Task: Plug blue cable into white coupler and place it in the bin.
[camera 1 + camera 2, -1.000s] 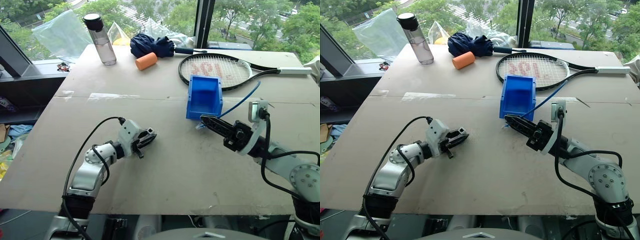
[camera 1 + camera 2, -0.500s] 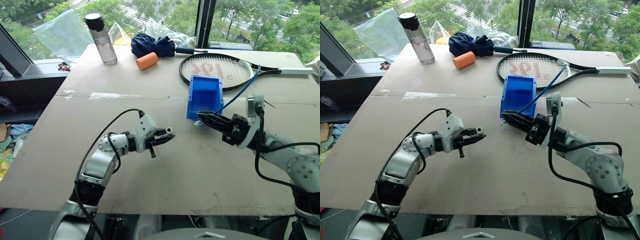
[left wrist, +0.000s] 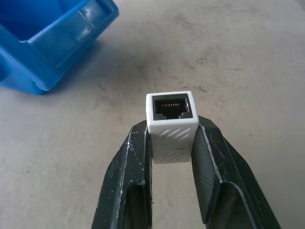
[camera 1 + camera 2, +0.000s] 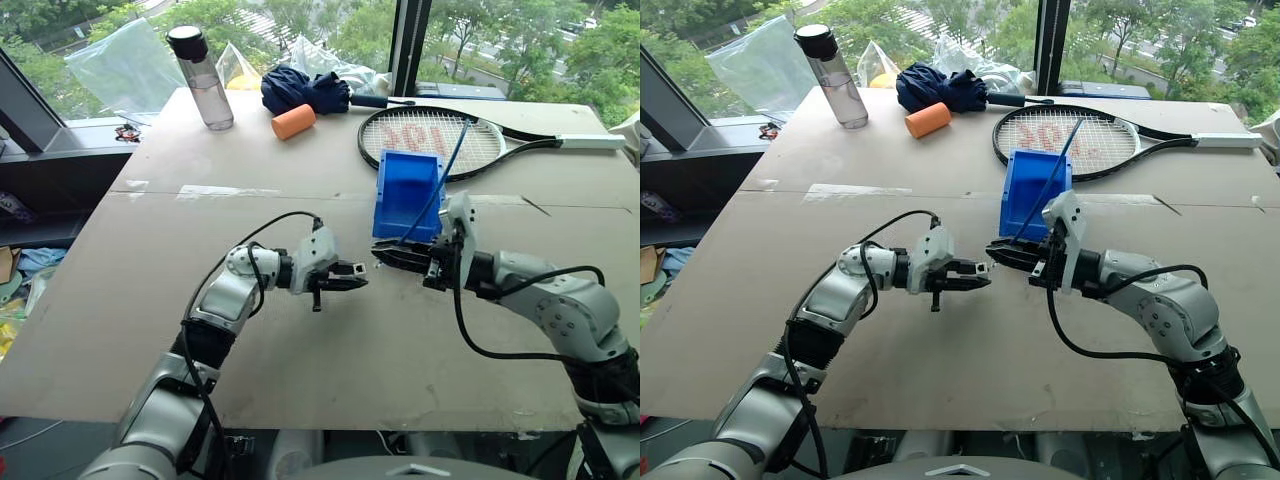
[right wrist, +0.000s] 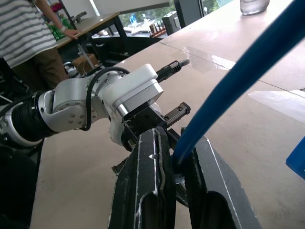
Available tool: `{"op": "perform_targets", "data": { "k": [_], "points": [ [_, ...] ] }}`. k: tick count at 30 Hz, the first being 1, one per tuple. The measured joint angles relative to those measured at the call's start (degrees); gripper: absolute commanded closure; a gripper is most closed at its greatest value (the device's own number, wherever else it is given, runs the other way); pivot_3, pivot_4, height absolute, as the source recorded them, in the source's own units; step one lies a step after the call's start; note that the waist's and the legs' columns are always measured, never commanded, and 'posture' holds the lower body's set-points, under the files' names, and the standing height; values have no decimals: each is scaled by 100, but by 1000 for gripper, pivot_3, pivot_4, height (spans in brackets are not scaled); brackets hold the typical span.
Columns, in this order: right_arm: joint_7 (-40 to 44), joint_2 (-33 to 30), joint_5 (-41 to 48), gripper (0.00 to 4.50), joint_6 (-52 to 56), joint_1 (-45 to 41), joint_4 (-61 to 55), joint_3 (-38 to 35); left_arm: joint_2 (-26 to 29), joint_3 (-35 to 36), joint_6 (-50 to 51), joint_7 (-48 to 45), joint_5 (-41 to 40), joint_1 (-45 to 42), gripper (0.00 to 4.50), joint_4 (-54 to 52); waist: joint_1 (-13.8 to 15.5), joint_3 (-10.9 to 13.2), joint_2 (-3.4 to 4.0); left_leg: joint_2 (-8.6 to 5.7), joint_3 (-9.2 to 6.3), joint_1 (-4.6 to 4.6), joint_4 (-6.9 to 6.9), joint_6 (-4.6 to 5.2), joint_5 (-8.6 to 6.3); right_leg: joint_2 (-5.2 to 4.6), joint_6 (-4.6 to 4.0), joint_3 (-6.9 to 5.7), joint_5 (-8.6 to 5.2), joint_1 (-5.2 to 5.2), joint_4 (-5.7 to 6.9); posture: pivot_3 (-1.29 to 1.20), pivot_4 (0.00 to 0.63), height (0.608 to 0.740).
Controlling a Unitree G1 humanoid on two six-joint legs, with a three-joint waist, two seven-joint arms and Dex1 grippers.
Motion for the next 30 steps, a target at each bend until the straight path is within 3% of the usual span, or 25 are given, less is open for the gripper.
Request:
{"op": "perform_targets", "data": {
  "k": [15,30],
  "points": [
    [794,422,-1880,4500,-804,-538,1015,1047,84,-161,-293,-607,336,-232,3970,292,1,0,0,1,-3,-3,6,0,0,2,1,-3,1,-1,2,0,150,740],
    [1461,671,-2517,4500,-1102,-760,1395,1245,130,-167,-296,-604,439,-228,3970,290,-4,0,1,2,-4,2,6,0,0,3,1,-3,1,0,8,0,150,740]
  ]
}}
